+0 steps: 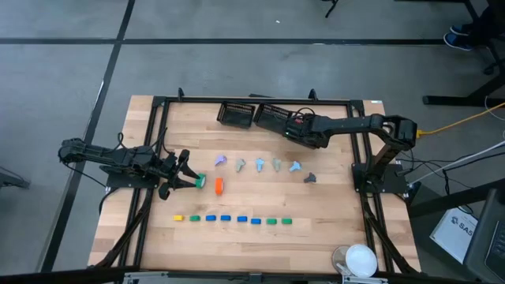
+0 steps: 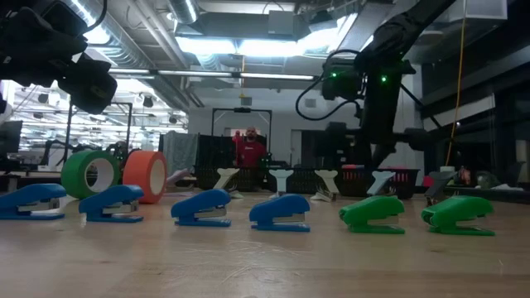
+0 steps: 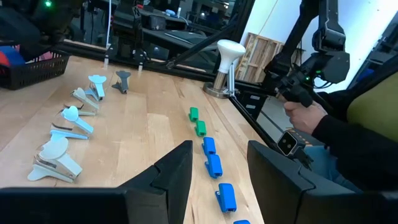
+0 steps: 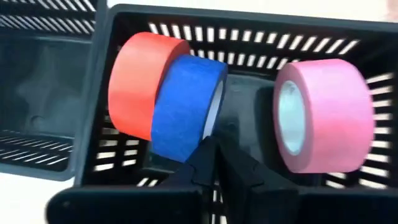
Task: Pick and place Stapler, Stapler remover, tape
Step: Adjust the tapes in the right black bin
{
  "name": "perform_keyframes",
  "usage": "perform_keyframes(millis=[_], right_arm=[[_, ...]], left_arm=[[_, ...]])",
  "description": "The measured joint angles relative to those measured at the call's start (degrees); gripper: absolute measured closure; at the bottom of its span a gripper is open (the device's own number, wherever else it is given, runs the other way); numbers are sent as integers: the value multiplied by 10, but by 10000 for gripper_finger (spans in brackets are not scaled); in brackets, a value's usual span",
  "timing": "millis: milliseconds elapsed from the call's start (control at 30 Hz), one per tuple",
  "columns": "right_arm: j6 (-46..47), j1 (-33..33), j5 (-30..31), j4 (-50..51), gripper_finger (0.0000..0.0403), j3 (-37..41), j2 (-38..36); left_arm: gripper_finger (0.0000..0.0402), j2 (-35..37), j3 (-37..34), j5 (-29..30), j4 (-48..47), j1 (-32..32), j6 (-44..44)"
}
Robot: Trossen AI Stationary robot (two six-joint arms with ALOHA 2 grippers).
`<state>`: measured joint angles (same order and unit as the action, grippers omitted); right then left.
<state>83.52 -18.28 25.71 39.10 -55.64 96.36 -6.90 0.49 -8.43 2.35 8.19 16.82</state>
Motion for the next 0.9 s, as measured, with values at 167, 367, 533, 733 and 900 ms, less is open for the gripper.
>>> perform_keyframes(millis=[167,367,533,733,900], right_arm=[[0,0,1,-1,398,0,0],[0,0,2,7,384,0,-1],[1,0,2,32,369,0,-10],[2,0,2,65,378,0,-14],[4,0,1,106,392,0,-14]], left_arm=[[251,0,0,0,0,0,0],[251,0,0,0,0,0,0],[251,0,0,0,0,0,0],[251,0,0,0,0,0,0],[251,0,0,0,0,0,0]])
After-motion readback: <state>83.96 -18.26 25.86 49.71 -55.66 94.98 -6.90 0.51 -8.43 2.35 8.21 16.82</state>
